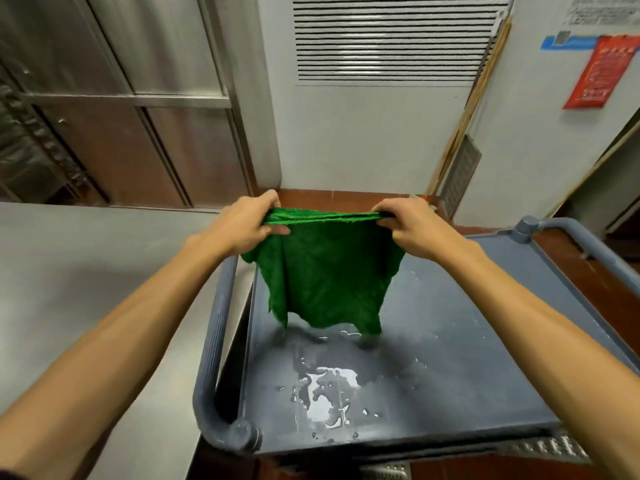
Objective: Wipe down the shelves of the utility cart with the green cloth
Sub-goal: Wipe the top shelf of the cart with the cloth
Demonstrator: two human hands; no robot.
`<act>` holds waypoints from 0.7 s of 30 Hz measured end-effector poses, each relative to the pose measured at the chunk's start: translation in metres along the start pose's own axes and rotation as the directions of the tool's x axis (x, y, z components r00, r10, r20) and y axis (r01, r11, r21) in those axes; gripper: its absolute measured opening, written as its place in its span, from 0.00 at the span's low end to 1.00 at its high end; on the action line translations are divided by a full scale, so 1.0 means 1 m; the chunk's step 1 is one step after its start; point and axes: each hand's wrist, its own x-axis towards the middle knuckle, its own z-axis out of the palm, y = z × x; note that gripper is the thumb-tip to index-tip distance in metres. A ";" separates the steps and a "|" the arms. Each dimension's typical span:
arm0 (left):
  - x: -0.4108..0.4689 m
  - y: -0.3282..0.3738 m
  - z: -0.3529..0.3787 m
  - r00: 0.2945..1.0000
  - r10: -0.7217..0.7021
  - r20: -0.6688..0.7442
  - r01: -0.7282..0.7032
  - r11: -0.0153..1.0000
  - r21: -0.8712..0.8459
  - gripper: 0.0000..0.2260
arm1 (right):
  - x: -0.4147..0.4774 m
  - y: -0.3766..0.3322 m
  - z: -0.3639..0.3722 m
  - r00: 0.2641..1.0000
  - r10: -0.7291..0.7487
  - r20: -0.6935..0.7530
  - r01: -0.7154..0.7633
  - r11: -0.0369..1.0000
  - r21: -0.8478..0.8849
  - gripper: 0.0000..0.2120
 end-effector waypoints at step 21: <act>-0.028 -0.062 0.250 0.950 -0.196 0.243 0.176 0.979 0.101 0.20 | -0.007 0.078 0.240 0.925 -0.027 0.379 0.017 0.999 0.029 0.24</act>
